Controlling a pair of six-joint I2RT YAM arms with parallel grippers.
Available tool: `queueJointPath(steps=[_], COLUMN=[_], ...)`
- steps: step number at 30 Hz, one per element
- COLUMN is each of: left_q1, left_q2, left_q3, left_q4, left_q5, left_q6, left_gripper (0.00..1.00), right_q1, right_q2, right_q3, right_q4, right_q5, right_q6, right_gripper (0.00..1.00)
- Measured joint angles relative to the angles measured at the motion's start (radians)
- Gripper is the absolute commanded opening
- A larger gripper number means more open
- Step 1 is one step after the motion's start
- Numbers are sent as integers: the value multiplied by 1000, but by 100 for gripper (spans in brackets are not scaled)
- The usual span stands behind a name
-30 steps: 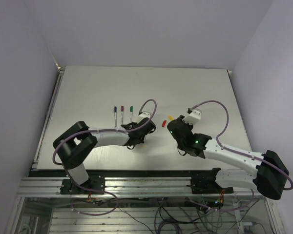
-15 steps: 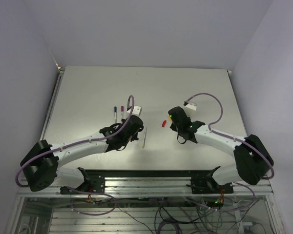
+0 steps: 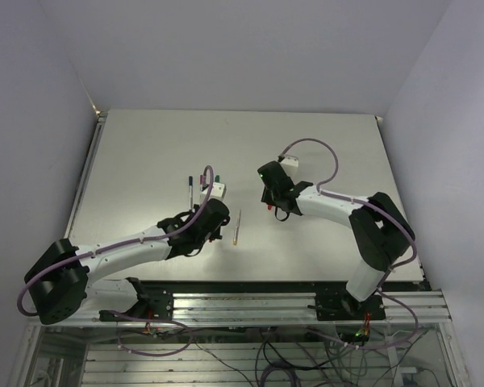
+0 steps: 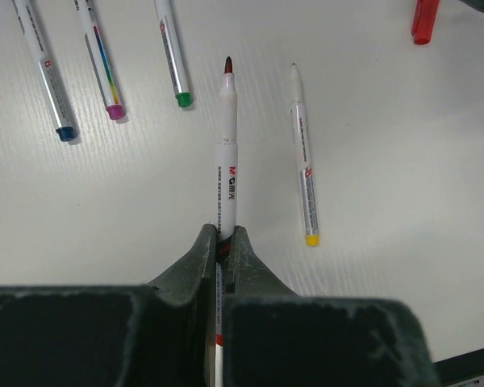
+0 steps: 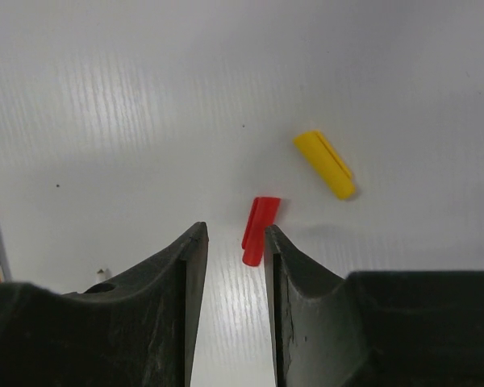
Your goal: Insert the pens into the pen caps
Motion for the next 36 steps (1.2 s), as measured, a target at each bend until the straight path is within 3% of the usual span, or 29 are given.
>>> queueJointPath(steps=[23,31,36], left_q1=[0,0,0], left_q2=[-25,-25,-21], left_q3=[-25,-25,-25], left_q4=[9,16,18], left_q5=[6,7,8], left_q6=[0,0,0], left_gripper=[7,7,7], right_q1=[-2,-7,-7], right_q2=[121,139,138], right_q3=[42,60,52], right_q4=[-29,-30,-27], right_q5=[31,47,53], right_q6=[31,47,67], right_gripper=[34,19,0])
